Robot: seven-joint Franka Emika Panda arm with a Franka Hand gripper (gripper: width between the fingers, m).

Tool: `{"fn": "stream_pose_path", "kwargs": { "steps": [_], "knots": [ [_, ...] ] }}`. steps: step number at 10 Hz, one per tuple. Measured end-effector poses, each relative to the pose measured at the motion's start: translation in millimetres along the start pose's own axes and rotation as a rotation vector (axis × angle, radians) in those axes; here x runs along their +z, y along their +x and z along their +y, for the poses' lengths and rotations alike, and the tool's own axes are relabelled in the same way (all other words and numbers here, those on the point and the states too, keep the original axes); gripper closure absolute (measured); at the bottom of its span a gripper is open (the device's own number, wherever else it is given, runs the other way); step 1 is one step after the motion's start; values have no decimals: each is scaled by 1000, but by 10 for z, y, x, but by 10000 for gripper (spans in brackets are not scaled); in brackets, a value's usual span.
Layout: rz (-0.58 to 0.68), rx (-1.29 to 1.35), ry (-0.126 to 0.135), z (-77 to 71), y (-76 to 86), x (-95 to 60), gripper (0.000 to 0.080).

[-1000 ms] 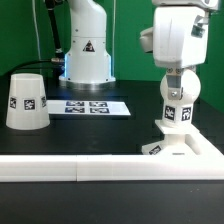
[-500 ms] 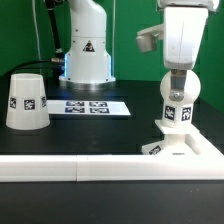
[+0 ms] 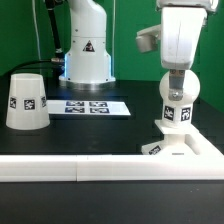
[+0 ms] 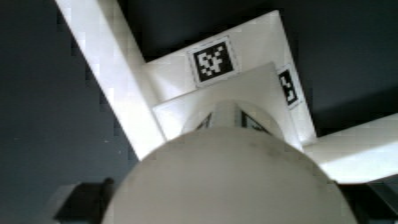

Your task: Assemble lamp

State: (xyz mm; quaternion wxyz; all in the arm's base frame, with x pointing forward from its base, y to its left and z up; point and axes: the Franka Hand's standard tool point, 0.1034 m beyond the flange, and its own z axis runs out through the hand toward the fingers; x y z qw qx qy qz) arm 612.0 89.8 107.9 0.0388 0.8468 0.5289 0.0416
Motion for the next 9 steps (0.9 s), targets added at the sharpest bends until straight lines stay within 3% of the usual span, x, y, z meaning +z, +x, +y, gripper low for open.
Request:
{"fn": "stream_pose_path", "kwargs": {
  "steps": [3, 9],
  "knots": [
    [31, 363, -27, -5, 23, 0, 223],
    [67, 973, -24, 50, 49, -28, 222]
  ]
}}
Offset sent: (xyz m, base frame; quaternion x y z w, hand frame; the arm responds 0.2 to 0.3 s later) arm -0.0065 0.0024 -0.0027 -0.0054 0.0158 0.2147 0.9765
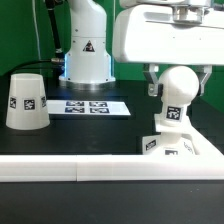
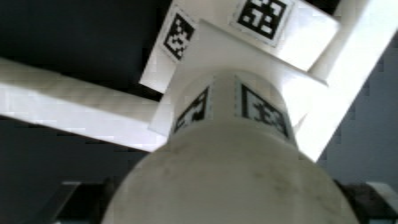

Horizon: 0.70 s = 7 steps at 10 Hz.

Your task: Assemble lamp

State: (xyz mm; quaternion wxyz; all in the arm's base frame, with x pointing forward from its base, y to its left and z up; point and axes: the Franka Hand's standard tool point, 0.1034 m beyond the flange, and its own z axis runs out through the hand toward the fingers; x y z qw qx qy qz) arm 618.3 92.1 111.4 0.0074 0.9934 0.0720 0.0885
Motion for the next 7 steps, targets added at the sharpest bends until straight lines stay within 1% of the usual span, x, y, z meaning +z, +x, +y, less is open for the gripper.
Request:
{"fn": "stream_pose_path", "kwargs": {
  "steps": [2, 3, 4, 7],
  "knots": [
    [5, 86, -2, 14, 2, 1, 222],
    [4, 85, -2, 16, 2, 2, 222],
    [4, 84, -2, 15, -1, 7, 126],
    [4, 68, -4, 14, -5, 6, 105]
  ]
}}
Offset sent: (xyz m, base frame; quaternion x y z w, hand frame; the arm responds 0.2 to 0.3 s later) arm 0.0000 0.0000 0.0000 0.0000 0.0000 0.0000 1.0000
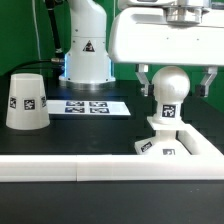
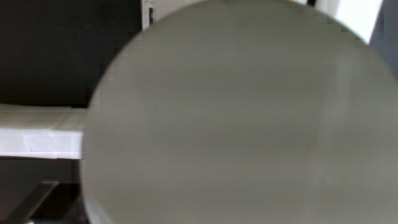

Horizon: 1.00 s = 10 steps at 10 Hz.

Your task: Assemble lamp

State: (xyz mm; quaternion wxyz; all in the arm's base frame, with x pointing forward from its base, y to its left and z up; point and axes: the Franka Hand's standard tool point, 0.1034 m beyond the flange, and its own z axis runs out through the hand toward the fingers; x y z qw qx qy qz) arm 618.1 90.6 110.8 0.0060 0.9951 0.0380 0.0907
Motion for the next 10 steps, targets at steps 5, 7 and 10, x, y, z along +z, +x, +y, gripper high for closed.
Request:
{"fn": "stream_pose_path", "kwargs": {
  "steps": [5, 7, 10],
  "knots": [
    [11, -20, 10, -5, -406, -286, 101],
    [4, -10, 8, 138, -639, -346, 101],
    [-9, 0, 7, 525, -858, -383, 101]
  ]
}}
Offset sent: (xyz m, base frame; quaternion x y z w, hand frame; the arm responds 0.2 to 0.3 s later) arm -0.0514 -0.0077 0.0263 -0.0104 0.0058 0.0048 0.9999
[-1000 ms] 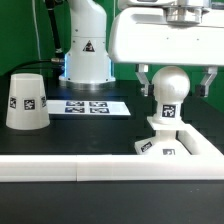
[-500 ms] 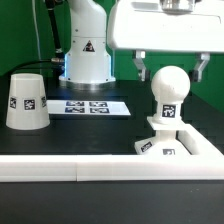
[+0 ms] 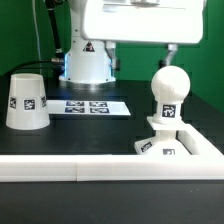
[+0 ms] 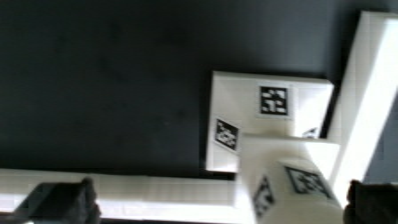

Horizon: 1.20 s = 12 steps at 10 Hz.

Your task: Assemble lamp

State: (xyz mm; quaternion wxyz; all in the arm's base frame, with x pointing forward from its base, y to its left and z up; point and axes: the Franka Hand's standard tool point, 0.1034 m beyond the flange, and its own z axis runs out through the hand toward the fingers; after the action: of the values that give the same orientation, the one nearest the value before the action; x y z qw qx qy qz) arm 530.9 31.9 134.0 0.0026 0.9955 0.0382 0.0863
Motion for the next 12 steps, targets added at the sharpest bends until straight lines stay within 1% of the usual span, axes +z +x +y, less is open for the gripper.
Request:
{"fn": "stream_pose_path", "kwargs": {
  "steps": [1, 2, 3, 4, 6, 7, 8, 10, 11, 12],
  "knots": [
    [-3, 16, -2, 117, -22, 6, 101],
    [-3, 8, 0, 66, -17, 10, 101],
    [-3, 3, 1, 71, -18, 11, 101],
    [-3, 10, 0, 109, -20, 12, 101],
    [-4, 9, 0, 118, -22, 16, 101],
    [-5, 4, -3, 199, -27, 18, 101],
    [-14, 32, -8, 301, -55, 32, 101],
    [-69, 42, -19, 749, -265, 21, 101],
    [-84, 60, -19, 941, -395, 33, 101],
    [-100, 77, -22, 1073, -496, 45, 101]
  ]
}}
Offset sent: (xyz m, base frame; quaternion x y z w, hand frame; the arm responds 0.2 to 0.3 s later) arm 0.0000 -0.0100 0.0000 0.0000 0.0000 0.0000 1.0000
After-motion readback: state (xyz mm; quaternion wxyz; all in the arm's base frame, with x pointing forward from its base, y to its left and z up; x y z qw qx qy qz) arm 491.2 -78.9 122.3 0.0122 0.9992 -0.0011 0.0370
